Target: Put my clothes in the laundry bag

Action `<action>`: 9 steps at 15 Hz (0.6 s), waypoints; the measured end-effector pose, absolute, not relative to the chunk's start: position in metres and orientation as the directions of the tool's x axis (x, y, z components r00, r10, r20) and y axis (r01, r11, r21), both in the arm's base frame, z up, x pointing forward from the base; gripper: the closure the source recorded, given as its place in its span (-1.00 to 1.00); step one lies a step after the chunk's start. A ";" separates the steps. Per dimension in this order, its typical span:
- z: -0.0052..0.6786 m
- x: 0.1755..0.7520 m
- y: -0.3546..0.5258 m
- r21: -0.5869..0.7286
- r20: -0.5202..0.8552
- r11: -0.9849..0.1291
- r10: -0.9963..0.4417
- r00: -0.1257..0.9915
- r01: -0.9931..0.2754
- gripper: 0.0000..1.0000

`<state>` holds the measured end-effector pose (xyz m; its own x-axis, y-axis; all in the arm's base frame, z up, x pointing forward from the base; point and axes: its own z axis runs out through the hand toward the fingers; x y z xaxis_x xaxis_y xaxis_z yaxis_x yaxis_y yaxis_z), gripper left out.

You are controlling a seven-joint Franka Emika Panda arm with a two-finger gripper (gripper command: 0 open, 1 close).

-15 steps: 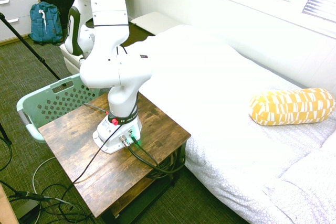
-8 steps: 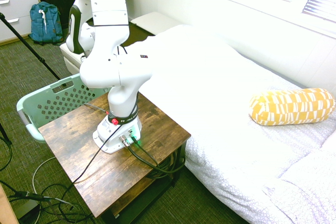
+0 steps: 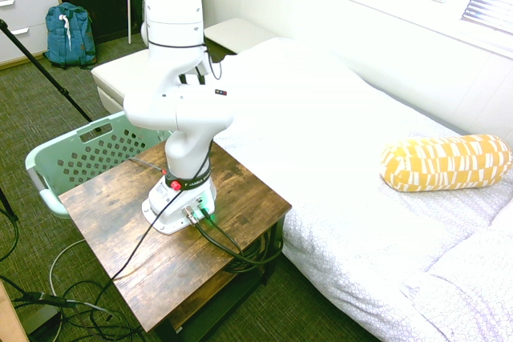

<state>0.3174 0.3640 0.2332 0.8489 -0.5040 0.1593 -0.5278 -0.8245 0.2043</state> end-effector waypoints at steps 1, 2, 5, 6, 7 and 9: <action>0.245 0.336 0.338 0.182 0.163 -0.808 -0.538 0.827 -0.561 -1.00; 0.256 0.350 0.309 0.152 0.162 -0.794 -0.567 0.807 -0.589 -1.00; 0.279 0.383 0.194 0.074 0.154 -0.732 -0.663 0.733 -0.677 -1.00; 0.283 0.391 0.152 0.042 0.142 -0.707 -0.695 0.705 -0.706 -1.00; 0.285 0.396 0.113 0.014 0.124 -0.688 -0.719 0.684 -0.726 -1.00; 0.285 0.404 0.049 -0.030 0.085 -0.645 -0.763 0.641 -0.764 -1.00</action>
<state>0.4040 0.0489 0.2854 0.6405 -0.7632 0.0850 -0.7640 -0.6445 -0.0304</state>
